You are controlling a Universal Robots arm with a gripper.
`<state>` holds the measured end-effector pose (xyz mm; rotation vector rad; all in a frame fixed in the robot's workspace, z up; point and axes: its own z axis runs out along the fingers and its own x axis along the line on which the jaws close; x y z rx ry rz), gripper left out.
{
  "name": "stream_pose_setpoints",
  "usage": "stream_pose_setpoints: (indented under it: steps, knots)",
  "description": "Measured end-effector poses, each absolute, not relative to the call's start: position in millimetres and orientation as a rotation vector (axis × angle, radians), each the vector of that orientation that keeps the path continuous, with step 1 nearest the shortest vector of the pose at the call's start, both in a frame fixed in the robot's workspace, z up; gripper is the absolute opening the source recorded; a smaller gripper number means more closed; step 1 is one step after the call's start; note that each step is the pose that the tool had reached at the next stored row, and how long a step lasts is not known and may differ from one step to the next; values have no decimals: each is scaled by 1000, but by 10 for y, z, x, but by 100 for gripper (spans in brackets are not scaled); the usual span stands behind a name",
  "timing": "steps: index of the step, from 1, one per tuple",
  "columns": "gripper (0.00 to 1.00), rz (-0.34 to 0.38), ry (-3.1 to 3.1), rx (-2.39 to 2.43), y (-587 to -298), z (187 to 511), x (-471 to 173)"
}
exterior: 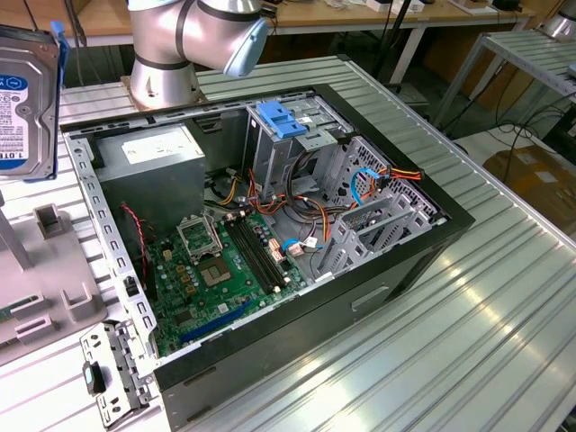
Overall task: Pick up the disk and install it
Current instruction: 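Pick up the disk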
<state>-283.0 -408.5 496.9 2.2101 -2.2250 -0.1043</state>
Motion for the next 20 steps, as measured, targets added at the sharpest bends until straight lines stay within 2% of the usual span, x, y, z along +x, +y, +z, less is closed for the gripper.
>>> stream_pose_setpoints:
  steps: [20]
  knots:
    - [37,-110,-2236,2194,-4171,4879,-2549]
